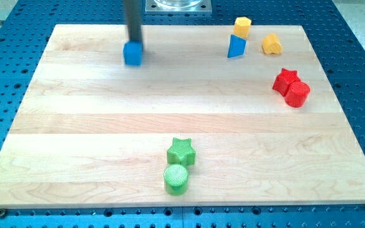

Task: Slide the blue cube to the bottom left corner

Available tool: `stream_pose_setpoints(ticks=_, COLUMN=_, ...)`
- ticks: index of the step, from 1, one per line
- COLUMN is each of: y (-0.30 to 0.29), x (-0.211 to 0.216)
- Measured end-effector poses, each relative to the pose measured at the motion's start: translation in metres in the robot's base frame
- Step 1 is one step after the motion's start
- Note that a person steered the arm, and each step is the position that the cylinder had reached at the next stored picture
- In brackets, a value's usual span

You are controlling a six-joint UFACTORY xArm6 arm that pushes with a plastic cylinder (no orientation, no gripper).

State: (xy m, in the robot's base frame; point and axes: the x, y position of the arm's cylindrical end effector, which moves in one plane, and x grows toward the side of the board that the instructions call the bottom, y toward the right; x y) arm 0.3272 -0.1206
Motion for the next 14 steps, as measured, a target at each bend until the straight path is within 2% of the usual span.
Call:
stream_pose_setpoints(ticks=1, y=-0.020, x=0.122)
stream_pose_setpoints(ticks=2, y=-0.033, x=0.116)
stream_pose_setpoints(ticks=3, y=0.012, x=0.142)
stream_pose_setpoints(ticks=4, y=-0.016, x=0.186)
stream_pose_setpoints(ticks=6, y=0.017, x=0.192)
stream_pose_setpoints(ticks=9, y=0.006, x=0.270)
stream_pose_setpoints(ticks=10, y=-0.007, x=0.284)
stream_pose_setpoints(ticks=11, y=-0.022, x=0.289)
stream_pose_setpoints(ticks=12, y=-0.079, x=0.262)
stream_pose_setpoints(ticks=13, y=-0.068, x=0.219)
stream_pose_setpoints(ticks=14, y=-0.008, x=0.132)
